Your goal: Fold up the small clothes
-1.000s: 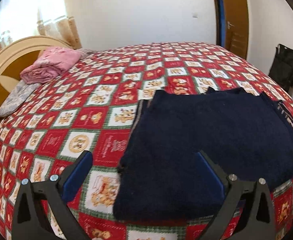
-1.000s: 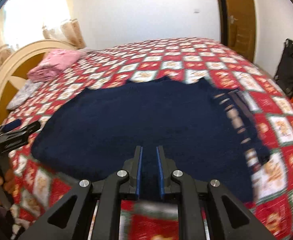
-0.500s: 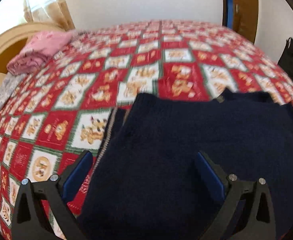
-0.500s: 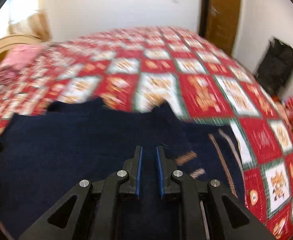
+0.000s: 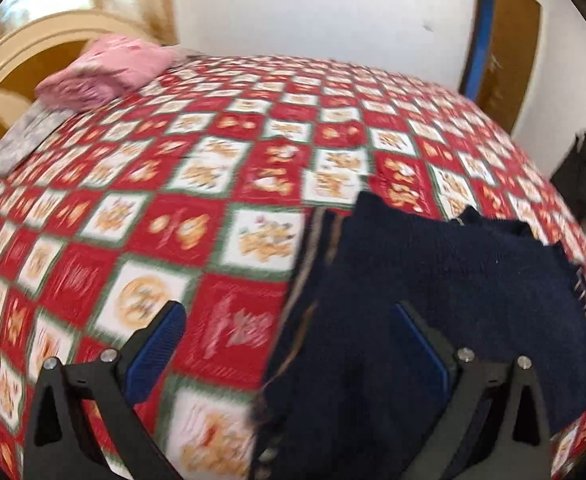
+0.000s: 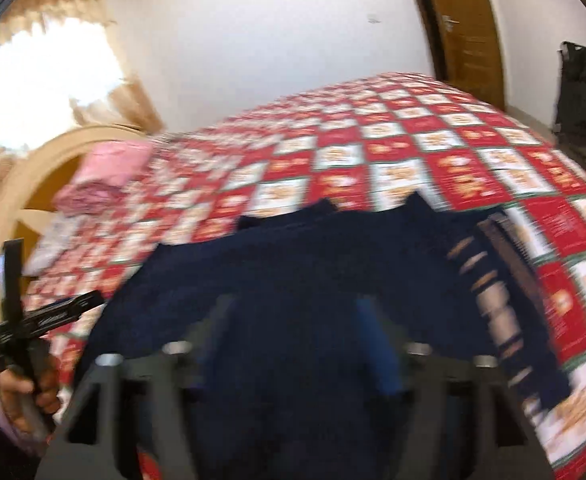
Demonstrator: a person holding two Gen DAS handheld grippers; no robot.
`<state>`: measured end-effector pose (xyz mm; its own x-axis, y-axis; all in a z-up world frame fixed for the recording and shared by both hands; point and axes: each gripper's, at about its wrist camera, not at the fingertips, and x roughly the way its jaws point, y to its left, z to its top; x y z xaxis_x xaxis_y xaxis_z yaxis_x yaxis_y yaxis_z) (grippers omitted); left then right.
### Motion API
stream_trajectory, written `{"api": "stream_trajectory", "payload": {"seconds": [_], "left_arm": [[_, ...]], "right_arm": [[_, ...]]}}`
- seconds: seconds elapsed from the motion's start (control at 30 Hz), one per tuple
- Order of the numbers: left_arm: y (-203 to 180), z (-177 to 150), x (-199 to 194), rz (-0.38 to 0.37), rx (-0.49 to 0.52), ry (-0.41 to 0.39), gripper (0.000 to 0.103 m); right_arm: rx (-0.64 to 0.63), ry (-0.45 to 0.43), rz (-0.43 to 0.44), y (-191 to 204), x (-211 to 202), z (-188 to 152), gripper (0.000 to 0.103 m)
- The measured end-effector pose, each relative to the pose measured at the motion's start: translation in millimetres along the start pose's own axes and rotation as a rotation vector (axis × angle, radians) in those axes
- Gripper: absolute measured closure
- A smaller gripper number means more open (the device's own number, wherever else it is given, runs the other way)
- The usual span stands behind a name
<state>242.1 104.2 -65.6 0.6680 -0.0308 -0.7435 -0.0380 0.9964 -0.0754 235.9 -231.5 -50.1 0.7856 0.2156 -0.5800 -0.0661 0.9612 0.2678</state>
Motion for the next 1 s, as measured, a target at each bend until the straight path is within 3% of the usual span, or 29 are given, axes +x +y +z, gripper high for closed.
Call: {"api": "stream_trajectory", "payload": {"seconds": [0.07, 0.3, 0.53, 0.87, 1.0], "left_arm": [[10, -9, 0, -0.017, -0.031, 0.028, 0.000], [-11, -40, 19, -0.026, -0.020, 0.127, 0.000], [-31, -46, 29, 0.039, 0.034, 0.129, 0.000], [-36, -48, 28, 0.081, 0.053, 0.111, 0.000], [-38, -46, 23, 0.043, 0.050, 0.102, 0.000]], "right_arm": [[-0.050, 0.027, 0.029, 26, 2, -14, 0.034], [-0.185, 0.104, -0.036, 78, 15, -64, 0.034], [-0.183, 0.180, -0.070, 71, 29, -88, 0.034], [-0.186, 0.180, -0.081, 69, 28, -92, 0.034], [-0.198, 0.179, -0.091, 71, 29, -93, 0.034]]}}
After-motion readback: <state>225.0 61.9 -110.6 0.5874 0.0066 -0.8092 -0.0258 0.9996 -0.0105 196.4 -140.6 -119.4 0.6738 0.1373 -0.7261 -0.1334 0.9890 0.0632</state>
